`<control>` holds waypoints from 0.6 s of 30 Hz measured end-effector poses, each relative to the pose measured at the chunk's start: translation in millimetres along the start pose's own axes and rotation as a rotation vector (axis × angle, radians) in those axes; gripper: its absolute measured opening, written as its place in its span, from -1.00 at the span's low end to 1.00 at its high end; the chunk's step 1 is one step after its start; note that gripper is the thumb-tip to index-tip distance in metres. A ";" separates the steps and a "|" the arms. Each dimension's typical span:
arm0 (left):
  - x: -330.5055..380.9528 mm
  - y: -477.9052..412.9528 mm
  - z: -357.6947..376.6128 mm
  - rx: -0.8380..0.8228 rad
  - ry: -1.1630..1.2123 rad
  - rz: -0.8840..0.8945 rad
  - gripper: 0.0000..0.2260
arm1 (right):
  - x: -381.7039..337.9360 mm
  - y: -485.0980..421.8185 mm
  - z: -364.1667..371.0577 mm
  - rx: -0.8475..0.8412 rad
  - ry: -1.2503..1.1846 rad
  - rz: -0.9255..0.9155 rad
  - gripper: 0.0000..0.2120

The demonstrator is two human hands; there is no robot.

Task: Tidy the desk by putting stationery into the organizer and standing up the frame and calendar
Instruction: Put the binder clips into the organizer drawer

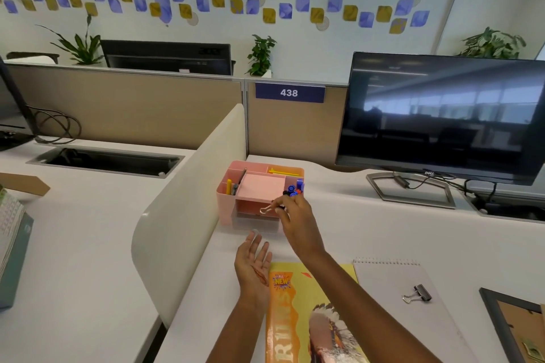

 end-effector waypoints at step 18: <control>-12.8 -0.2 -2.4 -0.012 -0.389 0.128 -0.70 | 105.3 72.5 -62.9 0.077 0.223 0.285 -0.77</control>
Point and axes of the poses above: each hand's wrist, its own y-axis away from the middle knuckle, its own z-axis out of the palm, x = y × z, the point moved 5 cm from there along -y, towards the middle knuckle, and after that the axes turned 5 degrees about y, right-handed, at the moved point
